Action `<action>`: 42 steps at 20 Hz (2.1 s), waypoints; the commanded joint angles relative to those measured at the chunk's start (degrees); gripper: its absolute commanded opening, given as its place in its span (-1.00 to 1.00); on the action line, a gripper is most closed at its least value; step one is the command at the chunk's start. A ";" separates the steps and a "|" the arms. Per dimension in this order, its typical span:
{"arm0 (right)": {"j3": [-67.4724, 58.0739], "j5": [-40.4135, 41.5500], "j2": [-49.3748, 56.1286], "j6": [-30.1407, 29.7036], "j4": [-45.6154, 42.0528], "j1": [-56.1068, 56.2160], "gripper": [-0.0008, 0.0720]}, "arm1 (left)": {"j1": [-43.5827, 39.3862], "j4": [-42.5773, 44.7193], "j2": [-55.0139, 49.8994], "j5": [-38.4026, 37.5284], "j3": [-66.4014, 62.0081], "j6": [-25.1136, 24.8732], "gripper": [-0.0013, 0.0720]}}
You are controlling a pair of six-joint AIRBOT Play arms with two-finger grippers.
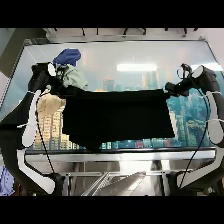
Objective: Fold the shirts.
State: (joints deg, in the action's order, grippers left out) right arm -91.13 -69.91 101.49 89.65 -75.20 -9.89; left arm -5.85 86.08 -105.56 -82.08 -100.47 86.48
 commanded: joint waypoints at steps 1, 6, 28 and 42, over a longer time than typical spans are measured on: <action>0.04 -4.46 1.46 2.60 -2.64 0.07 -0.91 | 0.26 -2.16 -0.04 -0.57 4.22 0.55 -0.92; 0.11 -6.75 2.58 3.41 -2.58 0.17 -0.91 | 0.28 -2.12 -0.04 -2.34 8.09 1.49 -0.92; 17.86 -11.67 -22.82 -5.68 15.56 -1.07 0.94 | 27.02 -27.26 40.72 2.12 69.68 -16.87 0.87; 17.86 -11.58 -31.19 -5.55 16.48 -1.09 0.94 | 23.34 -35.17 26.71 11.80 65.18 -27.34 -0.92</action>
State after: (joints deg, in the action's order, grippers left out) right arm -73.30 -81.56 71.09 83.99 -58.74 -11.00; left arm 19.55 52.31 -78.15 -70.13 -35.05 62.26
